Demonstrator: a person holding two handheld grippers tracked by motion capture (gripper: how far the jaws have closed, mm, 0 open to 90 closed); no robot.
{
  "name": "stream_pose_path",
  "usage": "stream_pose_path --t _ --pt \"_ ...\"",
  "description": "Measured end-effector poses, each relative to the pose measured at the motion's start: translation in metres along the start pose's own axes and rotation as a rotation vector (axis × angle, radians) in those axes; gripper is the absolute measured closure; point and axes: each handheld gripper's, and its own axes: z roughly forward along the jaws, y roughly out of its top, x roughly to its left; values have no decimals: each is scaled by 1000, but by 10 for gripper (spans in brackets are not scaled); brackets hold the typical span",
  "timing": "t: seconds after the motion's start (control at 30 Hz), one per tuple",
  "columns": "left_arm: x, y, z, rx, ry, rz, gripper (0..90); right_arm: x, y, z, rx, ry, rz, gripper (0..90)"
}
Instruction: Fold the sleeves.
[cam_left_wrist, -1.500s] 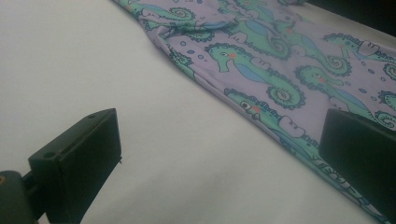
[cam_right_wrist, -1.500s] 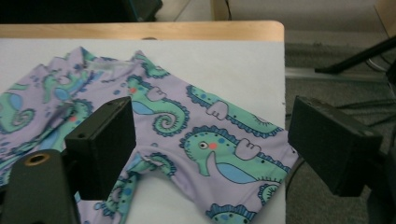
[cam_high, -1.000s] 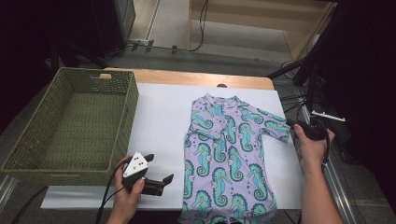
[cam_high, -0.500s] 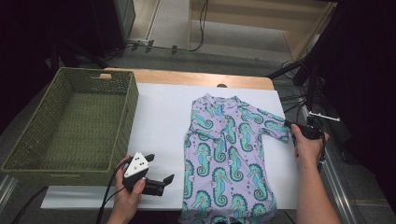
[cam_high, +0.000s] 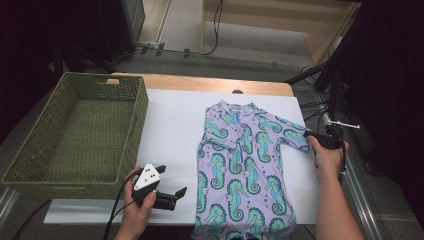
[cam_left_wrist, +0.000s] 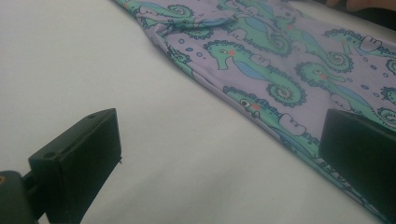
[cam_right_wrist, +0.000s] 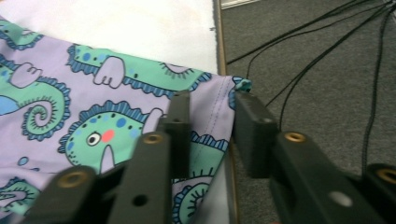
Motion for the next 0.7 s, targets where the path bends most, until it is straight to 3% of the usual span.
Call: stream_pose_path --t 0.23,0.4,0.7 --pt "0 0 0 0 -1 -2 0 1 0 -2 -19 -15 8 843" --pt "0 0 0 0 -1 -1 0 4 2 -7 -49 2 -14 856" --pt "0 0 0 0 -3 5 0 10 8 -18 -104 37 -7 856"
